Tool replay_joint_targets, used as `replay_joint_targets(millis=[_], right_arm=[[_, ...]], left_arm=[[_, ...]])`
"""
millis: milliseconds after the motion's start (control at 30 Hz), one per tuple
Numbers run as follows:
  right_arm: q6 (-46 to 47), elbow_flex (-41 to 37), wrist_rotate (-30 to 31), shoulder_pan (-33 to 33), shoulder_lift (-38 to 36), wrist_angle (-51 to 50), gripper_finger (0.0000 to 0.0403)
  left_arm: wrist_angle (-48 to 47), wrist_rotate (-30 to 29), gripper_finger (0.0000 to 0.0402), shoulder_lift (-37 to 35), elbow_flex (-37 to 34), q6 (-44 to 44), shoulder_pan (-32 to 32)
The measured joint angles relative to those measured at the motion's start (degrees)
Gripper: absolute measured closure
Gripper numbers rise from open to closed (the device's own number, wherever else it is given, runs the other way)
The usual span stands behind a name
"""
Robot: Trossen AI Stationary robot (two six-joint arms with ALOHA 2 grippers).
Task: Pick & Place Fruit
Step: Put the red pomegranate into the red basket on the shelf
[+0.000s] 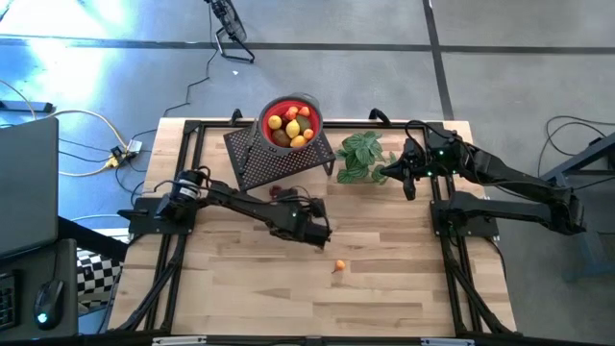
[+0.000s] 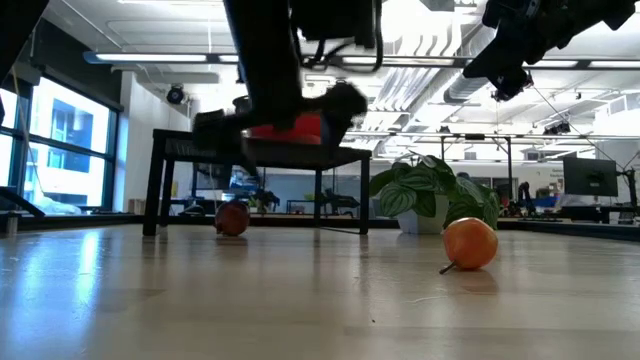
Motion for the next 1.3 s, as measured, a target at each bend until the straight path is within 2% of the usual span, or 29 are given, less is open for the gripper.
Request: replay_joint_targets(millis=[200, 433, 600, 800, 1033, 1133, 1300], right_arm=[[-0.02, 0.00, 0.04, 0.02, 0.02, 0.20, 0.0400], [-0.02, 0.00, 0.17, 0.02, 0.34, 0.38, 0.0400], [-0.03, 0.02, 0.18, 0.01, 1.86, 0.38, 0.0400], [-0.04, 0.02, 0.08, 0.00, 5.36, 0.46, 0.0400], [-0.04, 0.02, -1.39, 0.00, 8.04, 1.06, 0.0400], [-0.04, 0.02, -3.26, 0.02, 7.81, 2.28, 0.0400], [-0.04, 0.04, -2.90, 0.02, 7.50, 2.41, 0.0400]], left_arm=[[-3.92, 3.91, 0.0012, 2.99, -0.02, -6.27, -1.02], [-4.17, 4.95, 0.0012, 4.06, 0.13, -10.32, -2.40], [-14.54, 6.70, 0.0012, 4.04, 3.73, -14.27, -2.99], [-19.27, 6.77, 0.0012, 4.02, 4.83, -14.78, -2.95], [-24.74, 10.62, 0.0012, 5.29, 4.76, -15.27, -0.97], [-23.46, 10.31, 0.0012, 6.39, 4.91, -14.62, 0.16], [-19.49, 9.62, 0.0012, 8.26, 4.72, -11.89, 1.38]])
